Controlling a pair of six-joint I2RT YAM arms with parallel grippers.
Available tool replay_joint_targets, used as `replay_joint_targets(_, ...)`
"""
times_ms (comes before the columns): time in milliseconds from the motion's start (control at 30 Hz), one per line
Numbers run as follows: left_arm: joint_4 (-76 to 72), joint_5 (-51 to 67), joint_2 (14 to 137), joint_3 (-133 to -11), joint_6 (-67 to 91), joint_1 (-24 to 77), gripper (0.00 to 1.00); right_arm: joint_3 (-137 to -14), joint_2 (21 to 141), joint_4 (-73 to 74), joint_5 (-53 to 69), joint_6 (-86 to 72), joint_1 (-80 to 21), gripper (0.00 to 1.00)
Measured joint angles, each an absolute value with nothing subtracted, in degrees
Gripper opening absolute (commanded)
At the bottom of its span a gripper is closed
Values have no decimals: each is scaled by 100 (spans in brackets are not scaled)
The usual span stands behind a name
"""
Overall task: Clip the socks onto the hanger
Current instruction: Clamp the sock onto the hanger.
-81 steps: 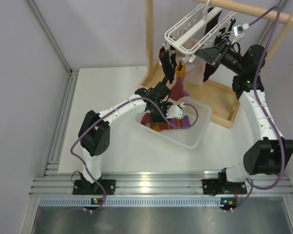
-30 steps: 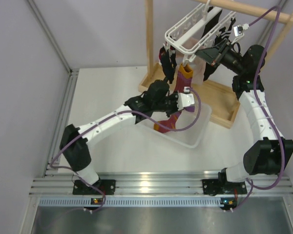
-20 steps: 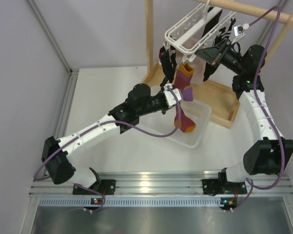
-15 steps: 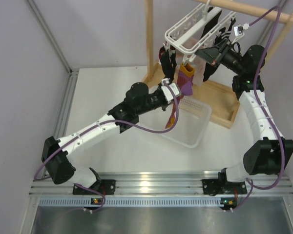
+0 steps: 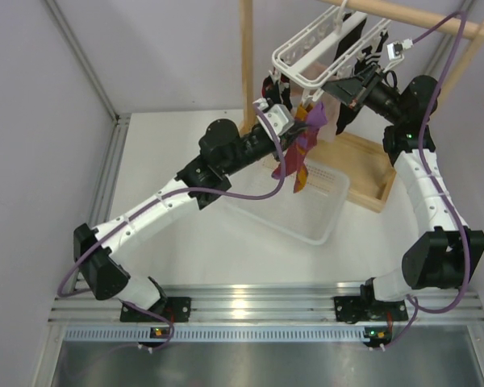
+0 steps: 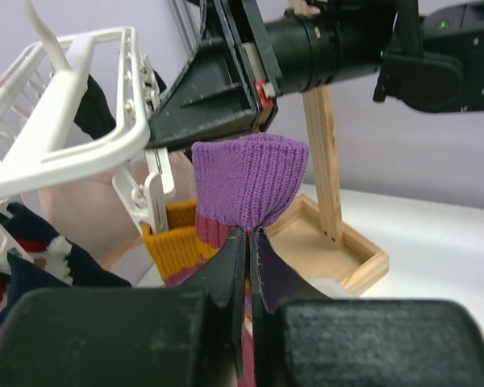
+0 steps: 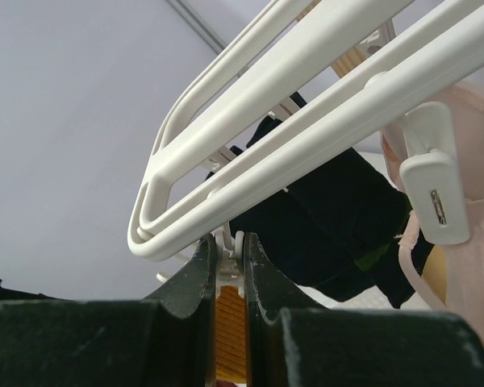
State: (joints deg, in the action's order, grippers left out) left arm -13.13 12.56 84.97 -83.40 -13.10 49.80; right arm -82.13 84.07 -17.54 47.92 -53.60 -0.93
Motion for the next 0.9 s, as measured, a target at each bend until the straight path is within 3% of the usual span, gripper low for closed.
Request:
replay_joint_targets(533,-1500,1404,9850,-9124,-336,5096,0,-8340,8390,-1380,4772,-5256,-82,0)
replay_joint_targets(900,-1640,913,10116,-9351,115,4370,0,-8340,8383,-1245,4831,-5144,152,0)
